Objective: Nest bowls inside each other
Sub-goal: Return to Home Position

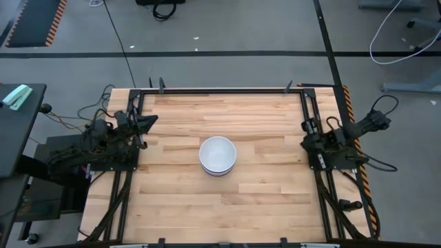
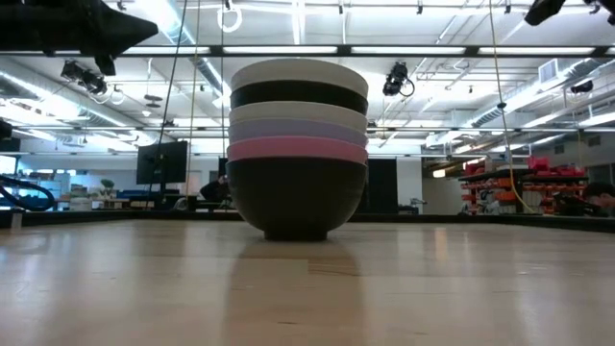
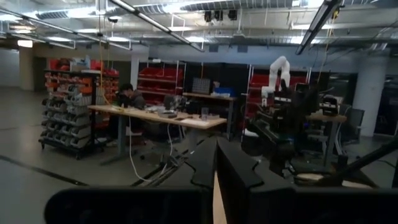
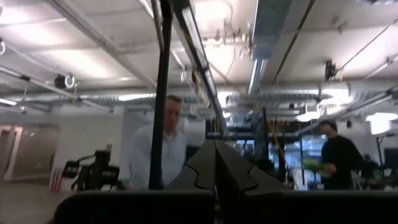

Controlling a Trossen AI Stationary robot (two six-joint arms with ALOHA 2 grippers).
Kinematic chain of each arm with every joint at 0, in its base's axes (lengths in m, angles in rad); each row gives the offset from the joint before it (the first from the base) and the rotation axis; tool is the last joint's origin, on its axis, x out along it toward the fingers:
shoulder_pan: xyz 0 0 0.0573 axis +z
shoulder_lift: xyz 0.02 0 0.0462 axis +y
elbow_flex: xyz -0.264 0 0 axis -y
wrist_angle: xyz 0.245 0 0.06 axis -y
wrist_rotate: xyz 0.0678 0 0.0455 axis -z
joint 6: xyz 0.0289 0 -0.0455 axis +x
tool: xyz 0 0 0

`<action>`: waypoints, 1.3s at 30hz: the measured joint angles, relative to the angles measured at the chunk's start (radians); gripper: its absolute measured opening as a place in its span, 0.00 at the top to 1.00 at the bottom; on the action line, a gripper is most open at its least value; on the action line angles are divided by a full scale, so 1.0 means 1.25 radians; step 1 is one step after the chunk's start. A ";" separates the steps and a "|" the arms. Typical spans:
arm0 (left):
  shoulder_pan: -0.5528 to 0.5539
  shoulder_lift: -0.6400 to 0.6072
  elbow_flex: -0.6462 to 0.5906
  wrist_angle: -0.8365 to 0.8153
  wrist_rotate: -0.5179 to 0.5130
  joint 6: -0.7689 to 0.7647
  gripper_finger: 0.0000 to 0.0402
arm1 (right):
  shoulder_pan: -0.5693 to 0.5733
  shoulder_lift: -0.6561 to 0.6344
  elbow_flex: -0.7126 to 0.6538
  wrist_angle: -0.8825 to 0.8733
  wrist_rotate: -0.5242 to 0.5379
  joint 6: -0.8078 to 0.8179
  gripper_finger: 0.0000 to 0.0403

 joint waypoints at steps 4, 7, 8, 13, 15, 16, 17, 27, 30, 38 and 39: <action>0.000 0.003 0.000 -0.007 0.000 -0.001 0.95 | 0.000 0.000 0.000 -0.090 0.000 0.048 0.98; 0.000 0.003 0.000 -0.047 0.000 -0.002 0.96 | 0.000 0.000 0.000 -0.178 0.000 0.110 0.98; 0.000 0.003 0.000 -0.064 0.000 -0.002 0.97 | 0.000 0.000 0.000 -0.203 0.001 0.130 0.98; 0.000 0.003 0.000 -0.125 0.001 -0.012 0.96 | 0.000 0.000 0.000 -0.292 0.007 0.176 0.98; 0.000 0.003 0.000 -0.138 0.001 -0.017 0.95 | 0.000 0.000 -0.005 -0.308 0.007 0.187 0.98; 0.000 0.003 0.000 -0.143 0.001 -0.020 0.94 | 0.000 0.000 -0.012 -0.305 0.007 0.192 0.98; 0.000 0.003 0.000 -0.148 0.001 -0.021 0.94 | 0.000 0.000 -0.022 -0.302 0.007 0.194 0.98; 0.000 0.003 0.000 -0.163 0.001 -0.022 0.97 | 0.000 -0.001 -0.076 -0.242 0.005 0.178 0.98; -0.001 0.003 0.000 -0.201 0.001 -0.023 0.96 | 0.000 -0.001 -0.076 -0.277 0.004 0.196 0.98; -0.001 0.003 0.000 -0.258 0.001 -0.034 0.95 | 0.000 -0.001 -0.076 -0.322 0.004 0.226 0.98; -0.001 0.003 0.000 -0.258 0.001 -0.035 0.95 | 0.000 -0.001 -0.076 -0.322 0.004 0.226 0.98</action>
